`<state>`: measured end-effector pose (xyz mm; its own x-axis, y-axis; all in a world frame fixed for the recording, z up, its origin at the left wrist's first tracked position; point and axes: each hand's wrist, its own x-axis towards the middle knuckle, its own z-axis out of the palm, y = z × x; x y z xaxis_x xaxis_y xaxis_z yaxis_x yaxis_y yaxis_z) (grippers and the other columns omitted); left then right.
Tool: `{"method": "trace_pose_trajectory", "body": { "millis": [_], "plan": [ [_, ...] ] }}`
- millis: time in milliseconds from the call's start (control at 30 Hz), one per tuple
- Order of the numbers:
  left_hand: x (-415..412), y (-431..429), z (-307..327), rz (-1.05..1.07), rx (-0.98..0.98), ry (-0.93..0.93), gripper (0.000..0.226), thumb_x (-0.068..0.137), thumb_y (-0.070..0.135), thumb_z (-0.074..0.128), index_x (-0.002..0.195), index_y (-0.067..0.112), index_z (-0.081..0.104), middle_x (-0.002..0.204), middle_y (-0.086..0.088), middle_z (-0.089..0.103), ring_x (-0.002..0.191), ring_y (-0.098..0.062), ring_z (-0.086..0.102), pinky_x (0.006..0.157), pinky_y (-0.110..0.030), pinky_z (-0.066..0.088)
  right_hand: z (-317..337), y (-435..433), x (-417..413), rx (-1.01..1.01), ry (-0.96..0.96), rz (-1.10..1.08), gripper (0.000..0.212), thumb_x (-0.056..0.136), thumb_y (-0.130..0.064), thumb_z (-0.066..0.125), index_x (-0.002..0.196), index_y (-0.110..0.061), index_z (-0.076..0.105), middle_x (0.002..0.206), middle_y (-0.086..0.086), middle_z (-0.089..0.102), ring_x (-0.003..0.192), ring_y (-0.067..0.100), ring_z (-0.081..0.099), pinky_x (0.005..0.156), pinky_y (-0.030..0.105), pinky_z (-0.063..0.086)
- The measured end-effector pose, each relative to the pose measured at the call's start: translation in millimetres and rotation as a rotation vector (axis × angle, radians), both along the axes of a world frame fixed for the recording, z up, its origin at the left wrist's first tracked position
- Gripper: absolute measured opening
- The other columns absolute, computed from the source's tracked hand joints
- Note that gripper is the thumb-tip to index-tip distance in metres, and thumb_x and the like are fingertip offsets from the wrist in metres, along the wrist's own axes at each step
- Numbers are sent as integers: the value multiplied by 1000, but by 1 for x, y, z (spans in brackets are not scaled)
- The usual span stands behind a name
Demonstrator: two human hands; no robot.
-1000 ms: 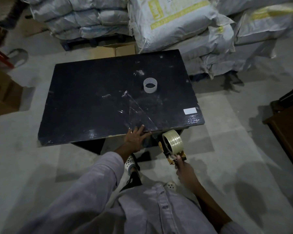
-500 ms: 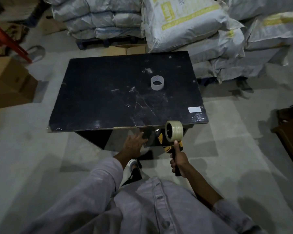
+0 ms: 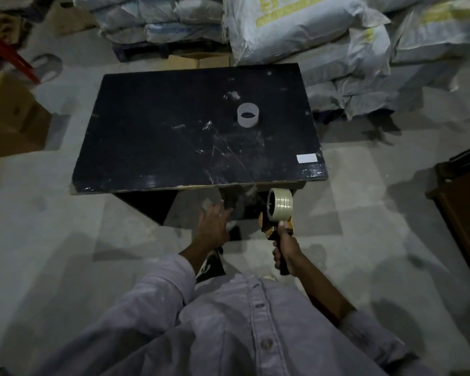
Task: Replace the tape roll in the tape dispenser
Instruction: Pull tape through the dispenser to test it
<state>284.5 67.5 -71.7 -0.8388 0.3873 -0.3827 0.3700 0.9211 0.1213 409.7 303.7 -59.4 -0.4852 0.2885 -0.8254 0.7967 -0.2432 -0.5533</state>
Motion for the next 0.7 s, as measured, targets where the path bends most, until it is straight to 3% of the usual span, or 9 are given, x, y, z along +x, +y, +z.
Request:
{"method": "trace_pose_trajectory", "body": {
  "millis": [267,400,567,700],
  "plan": [
    [11,-6,11,171,84,54,94,87,32,81,171,28,39,184,-10,19,167,-39,21,130,-54,25,4,-18,1,13,46,67,76,98,-88,52,90,-12,55,58,3,43,44,17,36,47,25,31],
    [16,-5,21,257,92,95,84,91,39,78,167,26,44,184,-10,18,169,-38,15,133,-62,14,12,-23,2,116,76,131,79,96,-89,54,90,-11,60,56,0,48,43,15,41,46,25,35],
    [24,1,25,303,126,147,83,91,38,77,166,26,44,184,-9,18,170,-37,13,133,-67,12,20,-25,-3,245,155,254,81,92,-96,49,84,-15,59,57,-4,49,46,14,41,48,27,36],
    [21,3,22,283,221,235,89,101,37,69,176,21,25,185,-9,18,172,-34,14,135,-66,14,26,-22,-9,406,231,421,88,90,-102,39,82,-18,65,74,-1,66,70,23,63,68,39,51]
  ]
}}
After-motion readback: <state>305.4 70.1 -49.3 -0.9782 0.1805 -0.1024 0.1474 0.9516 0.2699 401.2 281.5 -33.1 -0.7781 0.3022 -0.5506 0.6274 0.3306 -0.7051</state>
